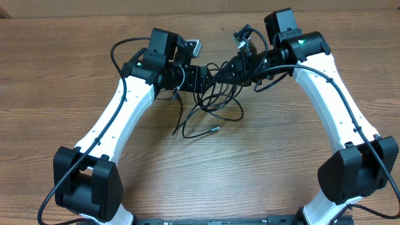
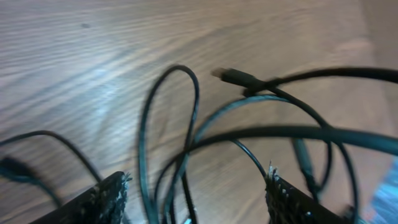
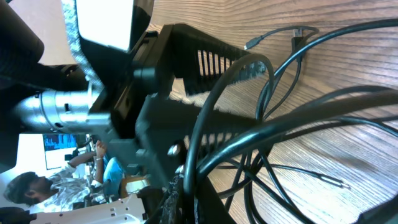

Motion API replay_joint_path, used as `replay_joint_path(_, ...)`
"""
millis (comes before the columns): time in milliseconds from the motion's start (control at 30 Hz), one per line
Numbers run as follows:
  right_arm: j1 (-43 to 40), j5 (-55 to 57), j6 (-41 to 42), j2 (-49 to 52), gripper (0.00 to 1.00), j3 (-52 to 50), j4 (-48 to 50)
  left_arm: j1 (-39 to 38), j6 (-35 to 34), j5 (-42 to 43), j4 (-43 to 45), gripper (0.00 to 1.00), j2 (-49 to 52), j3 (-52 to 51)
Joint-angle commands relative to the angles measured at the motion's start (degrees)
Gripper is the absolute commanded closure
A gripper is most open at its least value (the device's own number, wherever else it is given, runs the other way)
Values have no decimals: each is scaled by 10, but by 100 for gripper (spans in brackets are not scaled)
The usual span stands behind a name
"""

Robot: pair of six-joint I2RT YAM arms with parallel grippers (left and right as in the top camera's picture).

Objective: Untangle cables

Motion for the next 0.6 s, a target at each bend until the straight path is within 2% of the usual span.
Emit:
replay_joint_path(0, -3, -32, -7, -12, 96, 16, -3, -2, -21, -87, 5, 23, -2, 8)
replay_joint_path(67, -3, -55, -7, -12, 96, 16, -7, -2, -36, -101, 14, 19, -2, 8)
replay_joint_path(233, -2, -99, -7, -12, 96, 16, -14, -5, -36, -100, 50, 18, 2, 8)
replay_joint_path(333, 0, -127, -7, -12, 96, 16, -19, -13, -36, -100, 68, 24, 5, 8)
replay_joint_path(467, 0, -165, -6, -12, 96, 16, -21, -27, -29, -100, 83, 44, 6, 8)
replay_joint_path(533, 0, -177, -6, -12, 96, 16, -26, -28, -27, -100, 91, 60, 6, 8)
replay_joint_path(567, 0, -177, -6, -12, 96, 16, -32, -28, -27, -100, 94, 75, 6, 8)
